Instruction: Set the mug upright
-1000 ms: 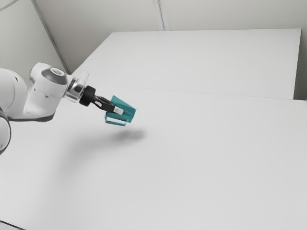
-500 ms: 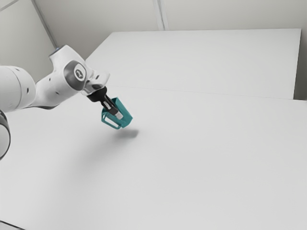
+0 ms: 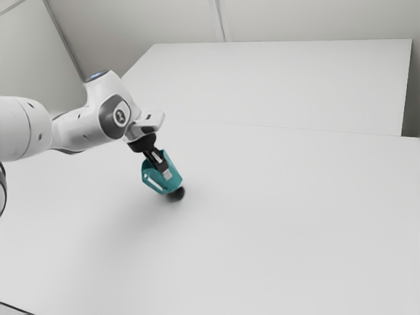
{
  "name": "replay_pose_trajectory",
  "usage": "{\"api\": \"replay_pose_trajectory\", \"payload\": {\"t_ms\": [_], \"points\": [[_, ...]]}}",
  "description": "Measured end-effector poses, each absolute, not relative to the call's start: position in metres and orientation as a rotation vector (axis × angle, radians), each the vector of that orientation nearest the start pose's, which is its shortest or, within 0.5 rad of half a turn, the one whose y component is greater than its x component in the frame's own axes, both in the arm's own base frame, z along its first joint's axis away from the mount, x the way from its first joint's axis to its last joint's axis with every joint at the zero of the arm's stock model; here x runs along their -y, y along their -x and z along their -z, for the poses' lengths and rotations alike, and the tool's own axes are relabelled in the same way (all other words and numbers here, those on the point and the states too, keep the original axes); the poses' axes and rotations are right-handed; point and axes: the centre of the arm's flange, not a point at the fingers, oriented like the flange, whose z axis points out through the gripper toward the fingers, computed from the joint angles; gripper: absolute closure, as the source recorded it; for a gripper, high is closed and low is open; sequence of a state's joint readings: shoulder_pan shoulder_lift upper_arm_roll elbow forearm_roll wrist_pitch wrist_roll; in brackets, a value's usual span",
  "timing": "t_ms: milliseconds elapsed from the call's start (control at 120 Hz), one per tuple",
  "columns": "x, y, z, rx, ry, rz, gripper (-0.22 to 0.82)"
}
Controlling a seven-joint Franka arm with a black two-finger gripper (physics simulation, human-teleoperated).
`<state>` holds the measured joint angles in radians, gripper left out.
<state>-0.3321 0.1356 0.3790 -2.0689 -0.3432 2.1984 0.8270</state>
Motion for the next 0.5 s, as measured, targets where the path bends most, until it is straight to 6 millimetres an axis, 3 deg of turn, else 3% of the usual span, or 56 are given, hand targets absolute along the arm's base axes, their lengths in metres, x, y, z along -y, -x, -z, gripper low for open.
{"api": "replay_pose_trajectory", "payload": {"t_ms": [500], "points": [[-0.007, -0.572, -0.351, -0.723, 3.209, 0.028, 0.77]]}}
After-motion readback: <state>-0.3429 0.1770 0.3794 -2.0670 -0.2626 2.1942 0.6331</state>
